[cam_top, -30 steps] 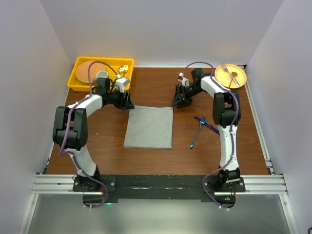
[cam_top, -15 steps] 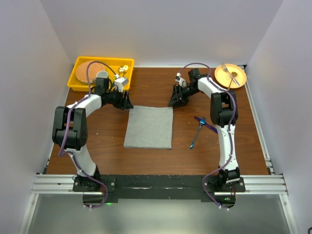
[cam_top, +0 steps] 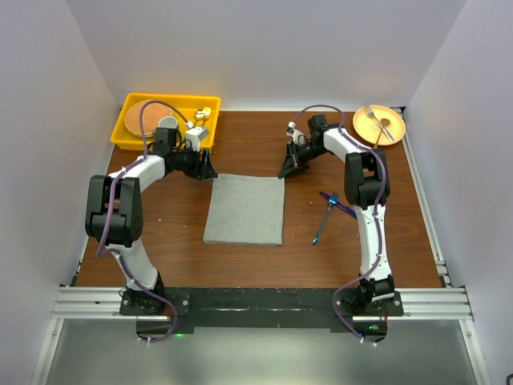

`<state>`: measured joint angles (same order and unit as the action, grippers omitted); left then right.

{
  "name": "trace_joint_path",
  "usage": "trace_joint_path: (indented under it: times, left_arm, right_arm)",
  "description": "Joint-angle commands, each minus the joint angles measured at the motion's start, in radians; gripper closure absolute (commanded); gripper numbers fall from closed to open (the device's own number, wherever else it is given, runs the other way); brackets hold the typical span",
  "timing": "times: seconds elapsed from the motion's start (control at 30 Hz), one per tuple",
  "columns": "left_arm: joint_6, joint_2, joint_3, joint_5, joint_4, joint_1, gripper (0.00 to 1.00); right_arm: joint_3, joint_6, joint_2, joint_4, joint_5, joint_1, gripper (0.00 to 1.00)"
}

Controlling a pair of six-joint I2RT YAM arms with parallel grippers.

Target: Fold the napkin into a case and place the utensils inside

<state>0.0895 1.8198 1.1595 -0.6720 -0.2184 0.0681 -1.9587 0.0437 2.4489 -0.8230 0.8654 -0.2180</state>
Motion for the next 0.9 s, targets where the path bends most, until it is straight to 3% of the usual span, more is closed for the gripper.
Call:
trace_joint_path:
  times: [0.0,0.5,0.67,0.87]
  left_arm:
    - [-0.008,-0.036,0.002,0.0,0.033,-0.014,0.42]
    - [0.012,-0.138,-0.093,-0.004,0.04,-0.051,0.41]
    - [0.082,-0.24,-0.168,-0.061,0.089,-0.051,0.44]
    - [0.134,-0.284,-0.187,-0.011,0.067,-0.054,0.45]
  right_arm:
    - [-0.035,-0.021,-0.059,-0.005,0.055,-0.014,1.0]
    - [0.021,-0.248,-0.2,-0.031,-0.037,-0.103,1.0]
    - [0.034,-0.31,-0.223,-0.051,-0.062,-0.13,1.0]
    - [0.066,-0.375,-0.258,-0.06,-0.083,-0.165,1.0]
